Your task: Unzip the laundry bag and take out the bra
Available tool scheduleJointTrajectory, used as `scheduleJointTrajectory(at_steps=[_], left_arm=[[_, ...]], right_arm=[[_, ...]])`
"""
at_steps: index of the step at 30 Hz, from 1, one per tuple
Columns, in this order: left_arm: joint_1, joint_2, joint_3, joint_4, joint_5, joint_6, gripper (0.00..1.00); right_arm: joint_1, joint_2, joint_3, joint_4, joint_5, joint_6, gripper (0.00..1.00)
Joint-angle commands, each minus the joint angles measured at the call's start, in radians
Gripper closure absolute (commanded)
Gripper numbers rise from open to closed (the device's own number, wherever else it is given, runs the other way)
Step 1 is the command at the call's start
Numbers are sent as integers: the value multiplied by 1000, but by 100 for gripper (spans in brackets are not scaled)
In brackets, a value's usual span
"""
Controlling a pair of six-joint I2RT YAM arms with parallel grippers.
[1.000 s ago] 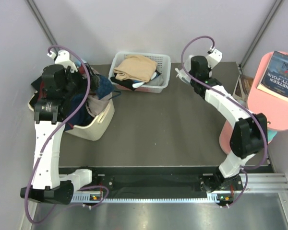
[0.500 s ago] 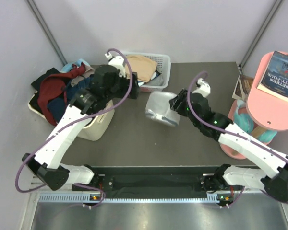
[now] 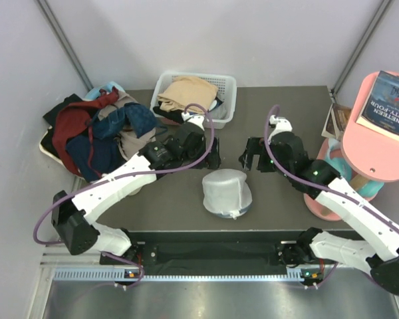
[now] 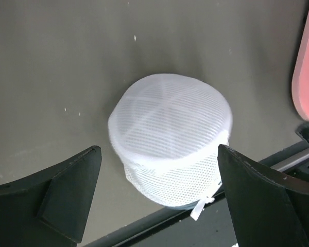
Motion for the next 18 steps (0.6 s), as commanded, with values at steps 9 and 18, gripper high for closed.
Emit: scheduleJointTrajectory(at_steps=[9, 18], left_arm=[[-84, -119, -173, 271, 316, 183, 1], [-217, 126, -15, 191, 373, 378, 1]], right_arm=[[-65, -25, -52, -166, -60, 106, 4], [-300, -185, -56, -220, 11, 227, 4]])
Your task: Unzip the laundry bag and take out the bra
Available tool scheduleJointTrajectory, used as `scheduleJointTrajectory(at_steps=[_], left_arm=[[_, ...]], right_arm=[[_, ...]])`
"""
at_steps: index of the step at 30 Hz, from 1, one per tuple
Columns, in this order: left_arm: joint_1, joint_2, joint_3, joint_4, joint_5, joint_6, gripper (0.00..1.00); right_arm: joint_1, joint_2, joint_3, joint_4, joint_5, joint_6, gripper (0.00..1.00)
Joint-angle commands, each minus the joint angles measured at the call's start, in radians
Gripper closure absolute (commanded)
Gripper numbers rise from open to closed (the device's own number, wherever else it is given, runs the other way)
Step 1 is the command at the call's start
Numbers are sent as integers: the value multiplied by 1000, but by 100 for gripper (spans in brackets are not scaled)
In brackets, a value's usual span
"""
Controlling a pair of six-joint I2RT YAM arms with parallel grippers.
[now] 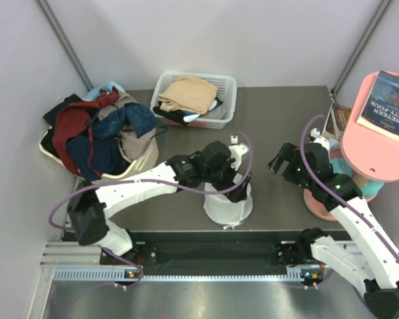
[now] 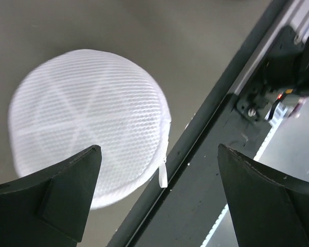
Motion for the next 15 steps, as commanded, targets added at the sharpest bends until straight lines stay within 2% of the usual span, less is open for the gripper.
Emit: scheduleJointTrajectory(at_steps=[1, 8, 11, 12, 13, 15], left_arm=[[-55, 111, 105, -9, 52, 134, 1], [-85, 238, 149, -9, -34, 175, 3], [-85, 291, 150, -12, -42, 175, 23], [-83, 323, 170, -44, -42, 166, 37], [-83, 336, 175, -50, -43, 161, 43], [-80, 353, 176, -51, -56, 148, 61]], right_arm=[[-68, -26, 63, -30, 79, 63, 3], [-102, -1, 93, 25, 38, 75, 3], [-105, 17, 88, 42, 33, 72, 4], [-106, 28, 88, 45, 25, 71, 3], [-106, 34, 93, 48, 24, 69, 4], [-109, 51, 99, 63, 12, 52, 4]])
